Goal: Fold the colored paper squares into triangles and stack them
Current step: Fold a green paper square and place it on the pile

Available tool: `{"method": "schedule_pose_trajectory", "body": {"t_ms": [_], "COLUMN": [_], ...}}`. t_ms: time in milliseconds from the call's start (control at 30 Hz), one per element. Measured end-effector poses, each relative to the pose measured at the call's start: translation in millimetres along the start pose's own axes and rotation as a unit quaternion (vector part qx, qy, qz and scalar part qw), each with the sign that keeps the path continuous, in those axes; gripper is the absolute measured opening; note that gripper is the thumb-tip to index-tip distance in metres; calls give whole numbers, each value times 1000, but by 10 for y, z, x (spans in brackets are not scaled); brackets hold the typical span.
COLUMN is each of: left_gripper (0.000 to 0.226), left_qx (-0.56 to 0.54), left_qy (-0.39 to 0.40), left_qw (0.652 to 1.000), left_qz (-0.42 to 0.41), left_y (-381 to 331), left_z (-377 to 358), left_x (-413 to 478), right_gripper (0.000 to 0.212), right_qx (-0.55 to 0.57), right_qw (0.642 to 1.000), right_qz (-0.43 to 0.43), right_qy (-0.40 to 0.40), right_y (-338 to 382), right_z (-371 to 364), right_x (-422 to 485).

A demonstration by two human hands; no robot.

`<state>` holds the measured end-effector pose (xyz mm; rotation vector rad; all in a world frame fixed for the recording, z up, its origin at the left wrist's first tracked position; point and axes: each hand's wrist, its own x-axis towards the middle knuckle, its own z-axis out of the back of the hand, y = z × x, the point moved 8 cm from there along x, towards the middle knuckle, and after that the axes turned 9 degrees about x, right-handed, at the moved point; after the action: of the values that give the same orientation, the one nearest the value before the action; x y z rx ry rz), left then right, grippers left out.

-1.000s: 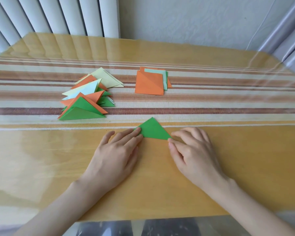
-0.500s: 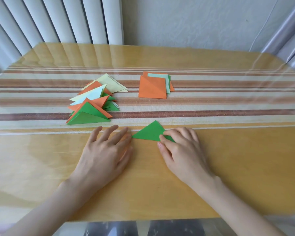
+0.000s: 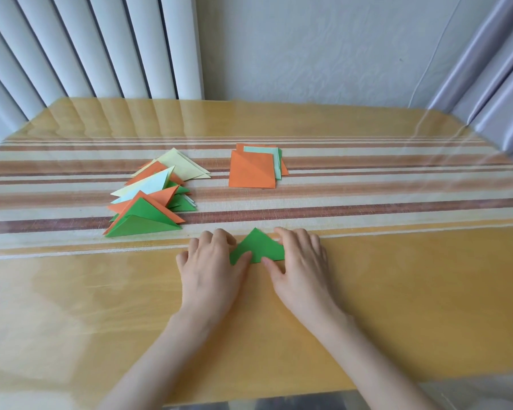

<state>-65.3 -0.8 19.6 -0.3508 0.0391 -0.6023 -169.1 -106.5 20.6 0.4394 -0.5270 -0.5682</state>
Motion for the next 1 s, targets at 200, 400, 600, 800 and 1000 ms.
{"method": "schedule_pose_trajectory", "body": {"t_ms": [200, 400, 600, 800, 1000], "left_gripper": [20, 27, 26, 10, 14], "left_qx": [-77, -224, -249, -137, 29], "left_qy": [-11, -18, -110, -126, -138], "left_qw": [997, 974, 962, 980, 989], "left_qz": [-4, -26, 3, 65, 39], "left_y": [-20, 191, 1012, 1610, 1595], "left_z": [29, 211, 660, 727, 590], "left_x": [-56, -93, -61, 232, 520], "right_gripper": [46, 37, 17, 9, 15], "right_qx": [18, 153, 329, 197, 32], "right_qw": [997, 982, 936, 974, 997], "right_qz": [-52, -71, -10, 69, 54], "right_qy": [57, 81, 121, 92, 49], "right_y": [5, 69, 831, 1350, 1329], "right_z": [-34, -57, -467, -917, -1119], "right_x": [49, 205, 409, 665, 836]}}
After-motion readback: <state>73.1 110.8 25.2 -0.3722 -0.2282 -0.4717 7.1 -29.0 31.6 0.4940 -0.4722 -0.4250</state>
